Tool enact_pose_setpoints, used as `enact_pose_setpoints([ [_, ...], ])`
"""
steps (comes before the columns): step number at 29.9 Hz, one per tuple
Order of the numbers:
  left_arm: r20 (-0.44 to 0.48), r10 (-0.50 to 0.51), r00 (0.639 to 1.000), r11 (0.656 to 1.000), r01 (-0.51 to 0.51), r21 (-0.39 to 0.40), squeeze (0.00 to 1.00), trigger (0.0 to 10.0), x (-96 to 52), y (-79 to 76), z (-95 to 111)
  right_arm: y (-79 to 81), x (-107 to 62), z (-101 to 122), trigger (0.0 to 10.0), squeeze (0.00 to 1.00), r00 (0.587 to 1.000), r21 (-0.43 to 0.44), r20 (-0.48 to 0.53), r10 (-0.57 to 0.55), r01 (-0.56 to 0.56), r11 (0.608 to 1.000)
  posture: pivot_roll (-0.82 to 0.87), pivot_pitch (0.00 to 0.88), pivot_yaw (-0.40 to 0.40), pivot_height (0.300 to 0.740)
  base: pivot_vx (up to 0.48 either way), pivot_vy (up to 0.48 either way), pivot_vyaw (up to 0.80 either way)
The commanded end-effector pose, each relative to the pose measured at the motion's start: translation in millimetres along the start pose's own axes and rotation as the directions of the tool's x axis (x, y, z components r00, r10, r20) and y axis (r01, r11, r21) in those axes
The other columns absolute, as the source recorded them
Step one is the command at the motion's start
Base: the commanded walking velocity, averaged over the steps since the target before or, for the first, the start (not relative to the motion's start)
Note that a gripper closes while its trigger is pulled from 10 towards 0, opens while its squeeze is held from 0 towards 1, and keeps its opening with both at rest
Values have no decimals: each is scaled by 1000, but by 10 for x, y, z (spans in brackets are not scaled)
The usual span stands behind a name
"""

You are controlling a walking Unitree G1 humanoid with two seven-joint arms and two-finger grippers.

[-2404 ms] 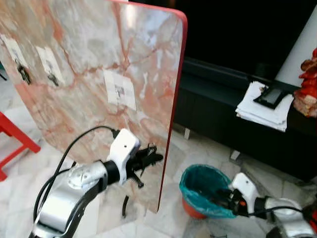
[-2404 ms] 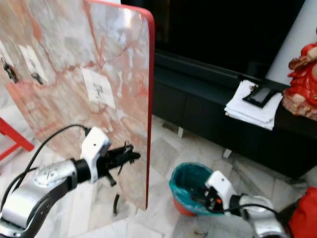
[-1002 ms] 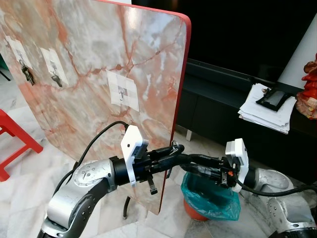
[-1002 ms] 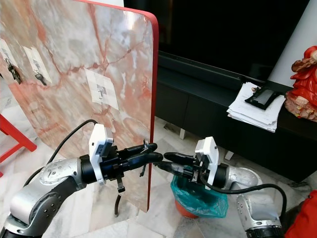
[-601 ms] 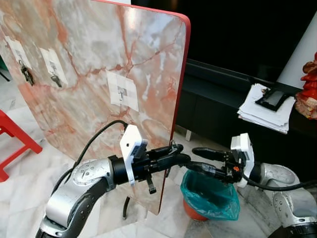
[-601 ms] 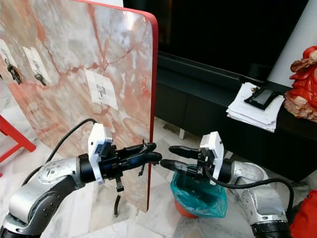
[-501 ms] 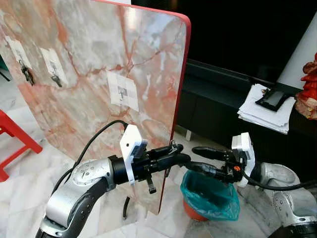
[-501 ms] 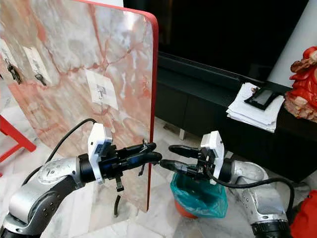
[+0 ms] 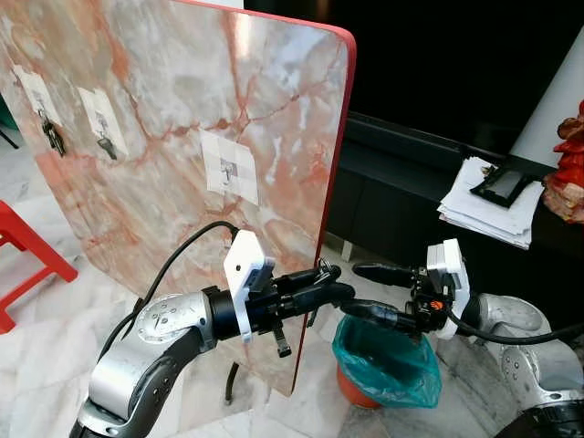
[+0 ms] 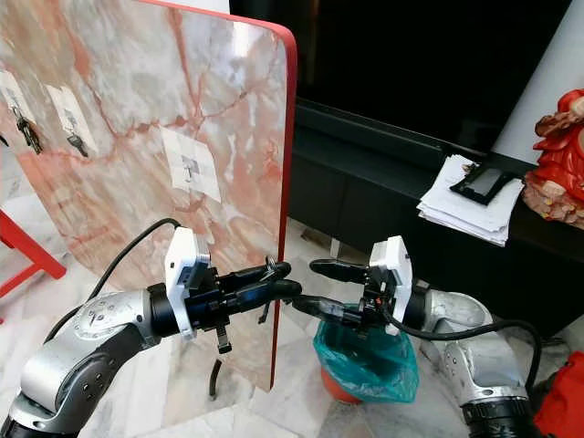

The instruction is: Hang keys on a hook

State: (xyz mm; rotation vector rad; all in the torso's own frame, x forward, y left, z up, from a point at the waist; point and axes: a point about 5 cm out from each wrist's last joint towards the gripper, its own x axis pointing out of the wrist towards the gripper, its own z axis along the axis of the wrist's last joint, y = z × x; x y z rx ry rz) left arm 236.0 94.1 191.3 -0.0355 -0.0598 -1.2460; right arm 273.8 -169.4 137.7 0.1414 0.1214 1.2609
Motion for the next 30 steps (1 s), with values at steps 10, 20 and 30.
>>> enact_pose_setpoints([
  [10,-12,-39,999,999,39,19,0,10000,90,-25,-19,51,160,30,10000,0,997,-4,24,69,-68,998,-7,0,-93,740,0,0,0],
  [20,-19,-40,999,999,41,27,0,10000,102,-21,-34,-11,191,-27,10000,0,999,-6,28,-22,22,1000,-9,0,-89,740,0,0,0],
  [30,-33,-39,999,998,41,42,0,10000,107,-23,-51,-75,105,-40,10000,1000,998,13,17,-54,53,998,-11,0,-90,740,0,0,0],
])
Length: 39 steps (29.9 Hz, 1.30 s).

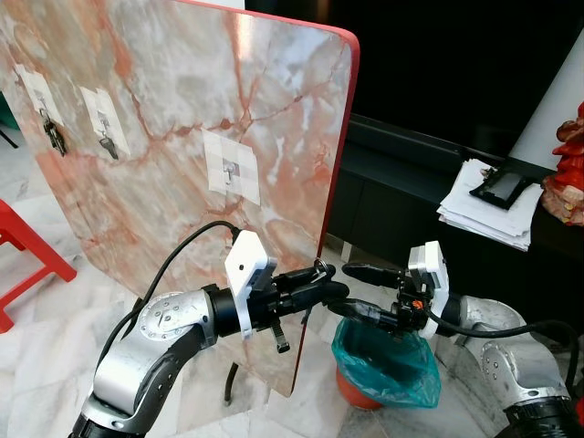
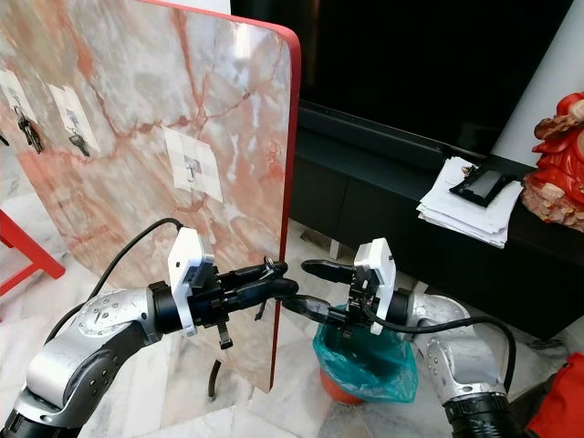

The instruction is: Hang keys on a hook

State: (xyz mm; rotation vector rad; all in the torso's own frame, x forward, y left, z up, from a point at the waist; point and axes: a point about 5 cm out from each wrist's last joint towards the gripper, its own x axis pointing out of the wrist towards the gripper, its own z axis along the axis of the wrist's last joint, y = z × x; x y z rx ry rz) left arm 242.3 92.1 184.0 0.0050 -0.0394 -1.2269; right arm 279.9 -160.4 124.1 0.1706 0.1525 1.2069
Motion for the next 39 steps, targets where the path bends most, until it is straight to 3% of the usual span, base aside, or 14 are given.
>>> enact_pose_setpoints([
  [1,5,-56,998,998,56,26,0,10000,72,-74,29,-18,-13,88,10000,1000,1000,-29,17,4,-3,1000,-10,0,-91,740,0,0,0],
  [13,21,-43,999,999,42,32,0,10000,68,-45,71,-134,-187,-67,10000,1000,988,-71,-135,-80,71,995,-11,0,-95,740,0,0,0],
  [14,28,-44,999,999,43,31,0,10000,76,-47,79,-155,-192,-115,10000,412,982,-78,-157,-104,92,993,-11,0,-96,740,0,0,0],
  [15,30,-44,999,999,43,30,0,10000,79,-48,82,-159,-192,-133,10000,412,980,-79,-163,-109,97,992,-11,0,-96,740,0,0,0],
  [16,31,-44,999,999,43,30,0,10000,83,-47,83,-157,-193,-159,10000,0,979,-77,-170,-108,96,992,-9,0,-98,740,0,0,0],
  [21,30,-42,999,999,41,32,0,10000,82,-43,82,-143,-193,-178,10000,0,982,-69,-166,-90,79,994,-9,0,-99,740,0,0,0],
  [23,22,-41,999,999,40,34,0,10000,71,-42,71,-132,-188,-101,10000,0,991,-58,-117,-64,58,997,-10,0,-99,740,0,0,0],
  [39,9,-28,1000,998,28,51,0,10000,86,-16,50,21,-192,23,10000,0,990,-53,-106,95,-101,993,-11,0,-101,740,0,0,0],
])
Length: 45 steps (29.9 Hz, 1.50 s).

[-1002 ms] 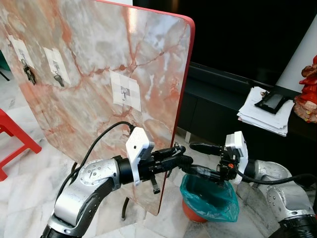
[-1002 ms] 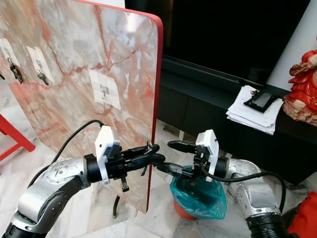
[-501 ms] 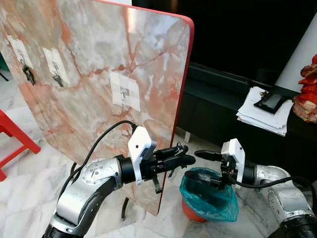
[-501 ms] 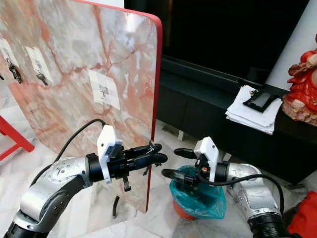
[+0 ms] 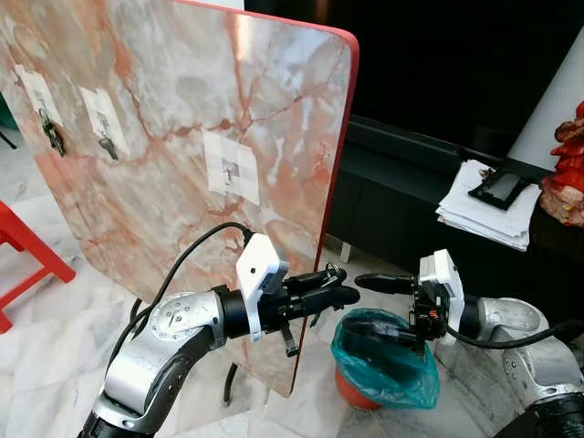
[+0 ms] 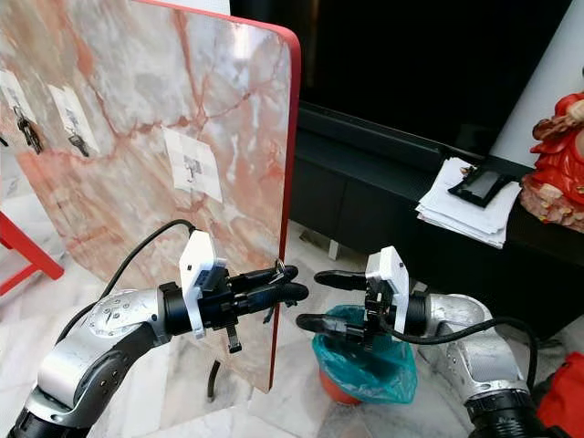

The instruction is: Hang keys on a hook

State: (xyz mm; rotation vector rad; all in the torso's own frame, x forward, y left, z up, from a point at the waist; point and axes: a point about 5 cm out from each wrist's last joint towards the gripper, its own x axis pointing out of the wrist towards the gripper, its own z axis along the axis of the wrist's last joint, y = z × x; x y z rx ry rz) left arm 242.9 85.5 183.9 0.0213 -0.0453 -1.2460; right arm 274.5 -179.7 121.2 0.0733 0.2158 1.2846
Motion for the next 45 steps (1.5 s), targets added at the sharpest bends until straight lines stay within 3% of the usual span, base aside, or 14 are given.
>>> enact_pose_setpoints([
  [1,13,-9,1000,999,8,36,0,10000,21,1,52,42,4,55,10000,0,1000,-17,4,31,-31,999,-11,0,-101,740,0,0,0],
  [14,19,-4,1000,999,3,40,0,10000,49,13,44,130,256,112,10000,0,997,-33,52,61,-59,998,-19,0,-96,740,0,0,0],
  [45,11,7,1000,999,-7,50,0,10000,63,10,6,286,413,188,10000,0,985,14,111,131,-134,991,-24,0,-93,740,0,0,0],
])
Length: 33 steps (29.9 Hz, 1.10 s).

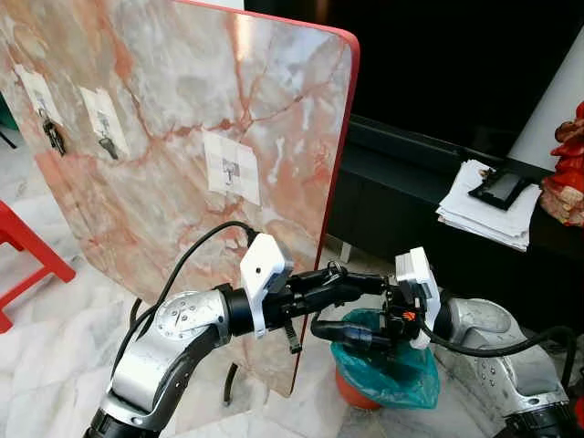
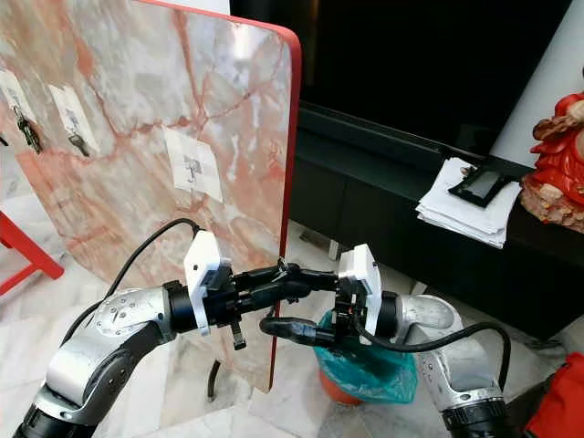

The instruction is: Hang keys on a hook

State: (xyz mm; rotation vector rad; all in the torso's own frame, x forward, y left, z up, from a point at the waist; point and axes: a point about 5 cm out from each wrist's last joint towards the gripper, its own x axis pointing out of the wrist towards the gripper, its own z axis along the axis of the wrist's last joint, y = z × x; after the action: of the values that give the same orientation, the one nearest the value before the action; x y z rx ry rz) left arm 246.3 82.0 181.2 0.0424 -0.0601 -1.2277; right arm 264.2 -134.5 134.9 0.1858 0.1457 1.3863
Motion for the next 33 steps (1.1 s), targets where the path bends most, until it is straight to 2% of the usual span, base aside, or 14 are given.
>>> enact_pose_setpoints([
  [1,13,-11,1000,1000,11,26,0,10000,19,-9,35,46,38,39,10000,0,1000,-13,4,26,-25,1000,-25,0,-93,740,0,0,0],
  [13,19,2,1000,999,-3,37,0,10000,30,15,48,69,-17,21,10000,0,999,-16,-36,36,-37,999,-25,0,-95,740,0,0,0],
  [23,21,3,1000,999,-3,36,0,10000,38,16,41,120,131,21,10000,0,998,15,2,66,-66,998,-25,0,-96,740,0,0,0],
  [33,22,2,1000,1000,-3,31,0,10000,43,11,34,125,158,56,10000,0,997,23,36,64,-64,998,-26,0,-97,740,0,0,0],
])
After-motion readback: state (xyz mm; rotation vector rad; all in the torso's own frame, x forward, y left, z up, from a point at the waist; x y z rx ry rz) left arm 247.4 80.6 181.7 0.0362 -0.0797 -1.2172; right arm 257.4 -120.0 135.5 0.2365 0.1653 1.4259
